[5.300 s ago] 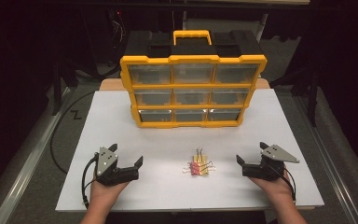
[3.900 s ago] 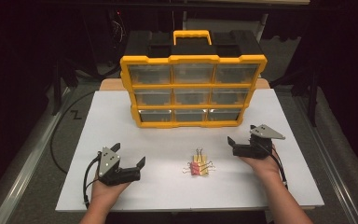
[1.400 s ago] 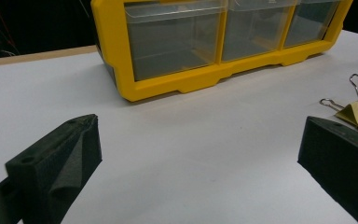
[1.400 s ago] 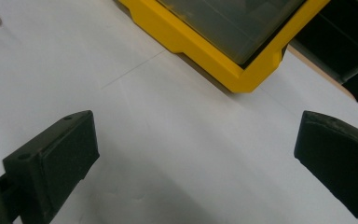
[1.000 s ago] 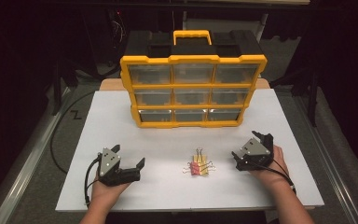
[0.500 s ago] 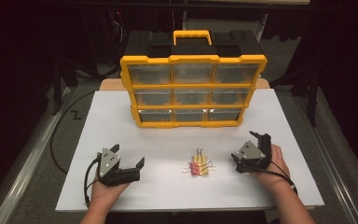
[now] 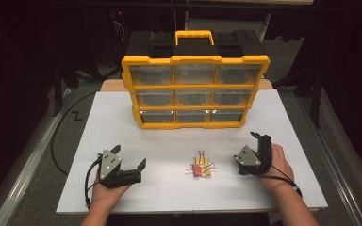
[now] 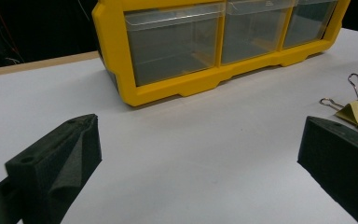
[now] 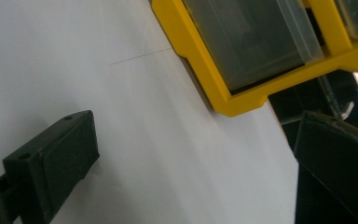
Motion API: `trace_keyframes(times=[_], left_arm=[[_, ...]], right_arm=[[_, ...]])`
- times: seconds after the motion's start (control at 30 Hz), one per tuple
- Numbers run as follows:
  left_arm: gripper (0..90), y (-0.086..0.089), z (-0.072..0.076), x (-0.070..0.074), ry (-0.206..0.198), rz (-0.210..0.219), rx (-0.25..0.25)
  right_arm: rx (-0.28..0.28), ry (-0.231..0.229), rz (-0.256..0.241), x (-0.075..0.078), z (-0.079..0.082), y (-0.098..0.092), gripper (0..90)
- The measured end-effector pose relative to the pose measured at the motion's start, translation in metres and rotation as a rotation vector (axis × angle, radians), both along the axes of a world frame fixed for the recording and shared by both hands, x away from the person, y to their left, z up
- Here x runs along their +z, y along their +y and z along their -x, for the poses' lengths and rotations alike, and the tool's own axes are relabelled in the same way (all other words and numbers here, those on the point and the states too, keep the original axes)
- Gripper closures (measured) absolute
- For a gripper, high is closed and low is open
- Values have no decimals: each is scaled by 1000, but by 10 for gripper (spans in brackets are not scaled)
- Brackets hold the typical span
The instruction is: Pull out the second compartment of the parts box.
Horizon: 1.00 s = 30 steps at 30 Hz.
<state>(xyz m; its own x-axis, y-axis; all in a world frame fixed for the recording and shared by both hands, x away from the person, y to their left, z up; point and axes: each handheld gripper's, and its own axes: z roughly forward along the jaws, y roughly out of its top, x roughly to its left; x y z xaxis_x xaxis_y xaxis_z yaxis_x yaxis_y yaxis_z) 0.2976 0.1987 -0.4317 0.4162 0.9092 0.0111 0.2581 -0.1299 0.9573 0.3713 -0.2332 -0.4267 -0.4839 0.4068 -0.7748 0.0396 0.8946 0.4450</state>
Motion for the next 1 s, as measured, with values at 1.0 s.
trace_keyframes(times=[1.0], left_arm=[[2, -4, -2, -5, 9, -49, -4]], right_arm=[[6, -132, 264, -8, -2, 11, 77]])
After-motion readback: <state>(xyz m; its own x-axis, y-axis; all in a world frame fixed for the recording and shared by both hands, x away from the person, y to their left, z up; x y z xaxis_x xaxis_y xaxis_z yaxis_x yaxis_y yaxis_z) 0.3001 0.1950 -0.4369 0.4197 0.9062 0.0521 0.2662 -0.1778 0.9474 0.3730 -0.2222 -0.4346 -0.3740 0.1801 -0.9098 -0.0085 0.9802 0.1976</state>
